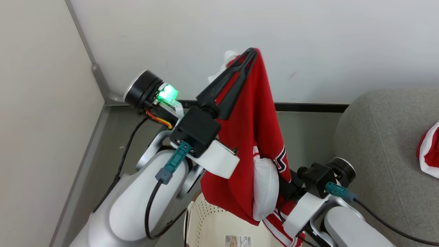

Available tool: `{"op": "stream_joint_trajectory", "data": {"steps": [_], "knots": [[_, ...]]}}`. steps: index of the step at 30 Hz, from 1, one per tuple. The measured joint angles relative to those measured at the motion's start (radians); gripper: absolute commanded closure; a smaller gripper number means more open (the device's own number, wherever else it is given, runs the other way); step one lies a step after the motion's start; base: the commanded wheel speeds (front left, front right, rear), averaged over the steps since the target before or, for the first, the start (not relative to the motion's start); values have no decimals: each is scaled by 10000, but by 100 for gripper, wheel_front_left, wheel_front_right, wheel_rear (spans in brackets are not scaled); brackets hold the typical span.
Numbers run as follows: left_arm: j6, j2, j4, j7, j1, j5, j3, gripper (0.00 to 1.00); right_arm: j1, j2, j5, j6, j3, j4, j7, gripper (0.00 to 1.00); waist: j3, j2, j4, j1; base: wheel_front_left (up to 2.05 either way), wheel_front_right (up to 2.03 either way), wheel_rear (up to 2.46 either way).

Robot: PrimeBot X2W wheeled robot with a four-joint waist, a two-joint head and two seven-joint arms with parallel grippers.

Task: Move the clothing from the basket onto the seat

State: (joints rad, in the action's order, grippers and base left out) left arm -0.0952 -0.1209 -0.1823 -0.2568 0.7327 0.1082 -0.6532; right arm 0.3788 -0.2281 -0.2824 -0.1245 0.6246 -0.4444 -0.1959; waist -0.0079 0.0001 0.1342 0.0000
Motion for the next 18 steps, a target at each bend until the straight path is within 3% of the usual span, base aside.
{"op": "stream_joint_trajectory", "data": {"steps": [13, 15, 17, 18], "knots": [[171, -305, -1580, 368, -1677, 1287, 470, 100, -95, -6, -692, 0, -669, 270, -251, 100, -26, 0, -238, 0, 0, 0, 0], [257, -245, -1776, 414, -1903, 1739, 646, 71, -98, -96, -817, 2, -966, 407, -261, 100, -22, 0, -347, 0, 0, 0, 0], [320, -222, -1881, 445, -2058, 1931, 696, 31, -98, -224, -834, 0, -1149, 522, -313, 100, -17, 0, -416, 0, 0, 0, 0], [343, -224, -1914, 458, -2144, 1994, 723, 0, -99, -293, -834, 0, -1252, 541, -320, 100, -13, 0, -450, 0, 0, 0, 0]]}}
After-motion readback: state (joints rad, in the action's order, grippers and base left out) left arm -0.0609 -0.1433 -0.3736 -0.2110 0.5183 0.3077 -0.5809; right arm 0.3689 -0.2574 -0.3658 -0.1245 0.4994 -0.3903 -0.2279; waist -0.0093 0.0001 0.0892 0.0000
